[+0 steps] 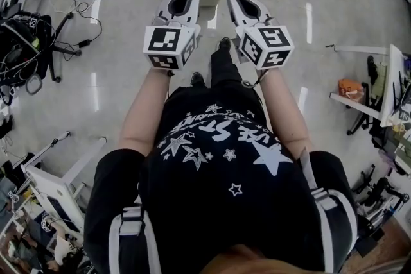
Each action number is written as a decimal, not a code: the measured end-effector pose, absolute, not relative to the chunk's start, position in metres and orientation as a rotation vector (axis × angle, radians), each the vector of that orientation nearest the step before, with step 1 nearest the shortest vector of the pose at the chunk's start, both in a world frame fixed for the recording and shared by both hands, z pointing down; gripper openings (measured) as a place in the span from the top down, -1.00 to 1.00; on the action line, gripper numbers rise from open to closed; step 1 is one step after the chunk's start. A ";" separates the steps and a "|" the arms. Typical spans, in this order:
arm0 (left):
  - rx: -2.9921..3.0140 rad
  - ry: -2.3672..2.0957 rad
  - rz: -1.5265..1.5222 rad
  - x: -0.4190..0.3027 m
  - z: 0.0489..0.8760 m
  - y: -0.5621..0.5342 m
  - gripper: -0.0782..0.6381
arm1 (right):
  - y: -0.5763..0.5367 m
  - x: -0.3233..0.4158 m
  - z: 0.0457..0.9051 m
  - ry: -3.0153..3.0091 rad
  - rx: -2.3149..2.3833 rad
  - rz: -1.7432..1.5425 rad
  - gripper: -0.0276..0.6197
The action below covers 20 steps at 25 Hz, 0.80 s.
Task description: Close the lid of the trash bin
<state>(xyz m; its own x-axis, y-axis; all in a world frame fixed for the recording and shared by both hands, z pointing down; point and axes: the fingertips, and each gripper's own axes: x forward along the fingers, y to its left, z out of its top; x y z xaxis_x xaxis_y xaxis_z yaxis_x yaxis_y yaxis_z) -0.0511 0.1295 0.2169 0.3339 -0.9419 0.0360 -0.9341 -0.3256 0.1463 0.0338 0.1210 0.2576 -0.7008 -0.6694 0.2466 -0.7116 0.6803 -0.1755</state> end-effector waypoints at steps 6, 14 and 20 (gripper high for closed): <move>2.479 -1.704 -0.105 -0.038 0.210 0.148 0.75 | 0.143 0.043 0.244 -2.751 1.137 0.343 0.90; 2.472 -1.722 -0.108 -0.022 0.205 0.159 0.75 | 0.151 0.055 0.241 -2.776 1.105 0.346 0.90; 2.401 -1.793 -0.141 -0.013 0.198 0.162 0.75 | 0.152 0.066 0.236 -2.796 1.031 0.336 0.90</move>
